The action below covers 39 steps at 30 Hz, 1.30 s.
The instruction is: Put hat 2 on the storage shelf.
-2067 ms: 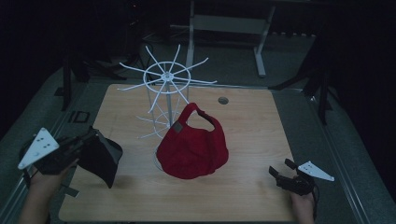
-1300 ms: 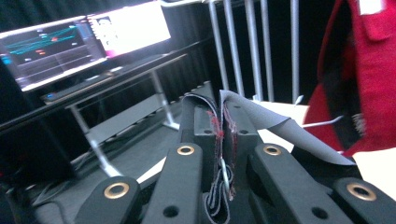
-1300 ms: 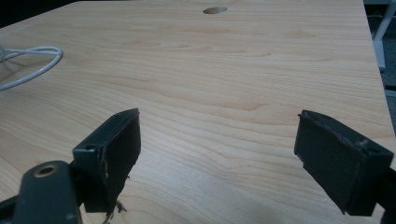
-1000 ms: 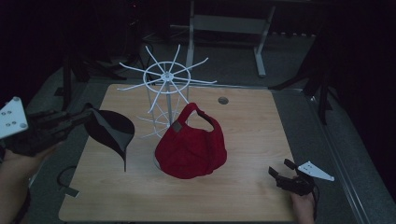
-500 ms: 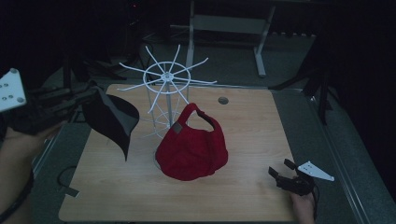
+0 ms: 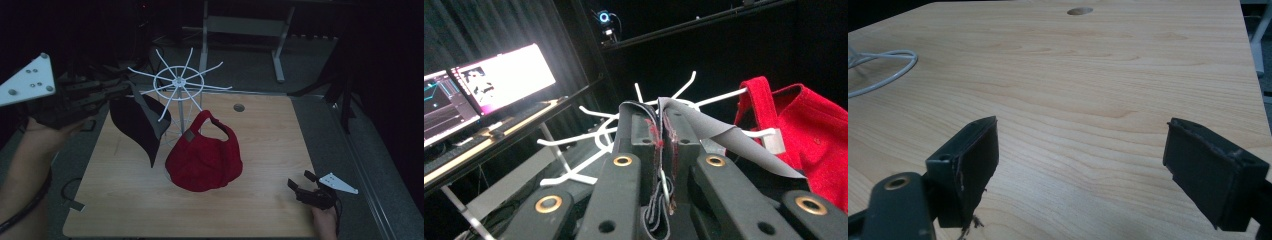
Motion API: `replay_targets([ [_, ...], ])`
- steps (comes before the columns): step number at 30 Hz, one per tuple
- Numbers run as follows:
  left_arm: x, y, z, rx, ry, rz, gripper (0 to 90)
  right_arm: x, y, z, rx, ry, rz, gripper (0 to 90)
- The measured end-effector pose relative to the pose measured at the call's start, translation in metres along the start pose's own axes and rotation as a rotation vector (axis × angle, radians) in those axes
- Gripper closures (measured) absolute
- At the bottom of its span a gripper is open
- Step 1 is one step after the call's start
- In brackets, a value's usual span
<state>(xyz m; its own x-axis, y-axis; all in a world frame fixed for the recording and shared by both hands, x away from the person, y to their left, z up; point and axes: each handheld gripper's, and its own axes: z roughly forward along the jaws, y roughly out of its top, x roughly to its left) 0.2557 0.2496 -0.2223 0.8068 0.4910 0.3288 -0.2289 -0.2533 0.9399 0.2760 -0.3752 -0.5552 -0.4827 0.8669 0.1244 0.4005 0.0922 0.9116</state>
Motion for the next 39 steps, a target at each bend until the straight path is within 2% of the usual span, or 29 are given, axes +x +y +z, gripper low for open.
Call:
replay_targets([
  [6,-0.004,-0.006,0.006,0.004,-0.041,-0.021,85.7,0.0,0.0,0.0,0.006,0.001,0.003,14.6],
  [10,-0.007,-0.011,0.005,0.001,-0.055,-0.036,85.7,0.0,0.0,0.001,0.01,0.0,0.001,14.6],
  [14,-0.012,-0.018,0.003,0.019,-0.065,-0.042,85.6,0.0,0.0,0.001,0.011,0.001,0.002,14.6],
  [21,-0.018,-0.03,0.001,0.076,-0.03,-0.035,84.7,-0.001,0.0,0.001,0.011,0.002,0.005,14.6],
  [25,-0.019,-0.037,-0.001,0.076,-0.036,-0.058,82.7,-0.001,0.0,0.001,0.007,0.003,0.007,14.6],
  [31,-0.021,-0.048,-0.005,0.076,-0.027,-0.08,70.9,-0.001,0.0,0.0,0.005,0.006,0.009,14.6],
  [39,-0.024,-0.06,-0.014,0.067,-0.012,-0.113,62.0,-0.001,0.0,0.0,0.004,0.005,0.008,14.6],
])
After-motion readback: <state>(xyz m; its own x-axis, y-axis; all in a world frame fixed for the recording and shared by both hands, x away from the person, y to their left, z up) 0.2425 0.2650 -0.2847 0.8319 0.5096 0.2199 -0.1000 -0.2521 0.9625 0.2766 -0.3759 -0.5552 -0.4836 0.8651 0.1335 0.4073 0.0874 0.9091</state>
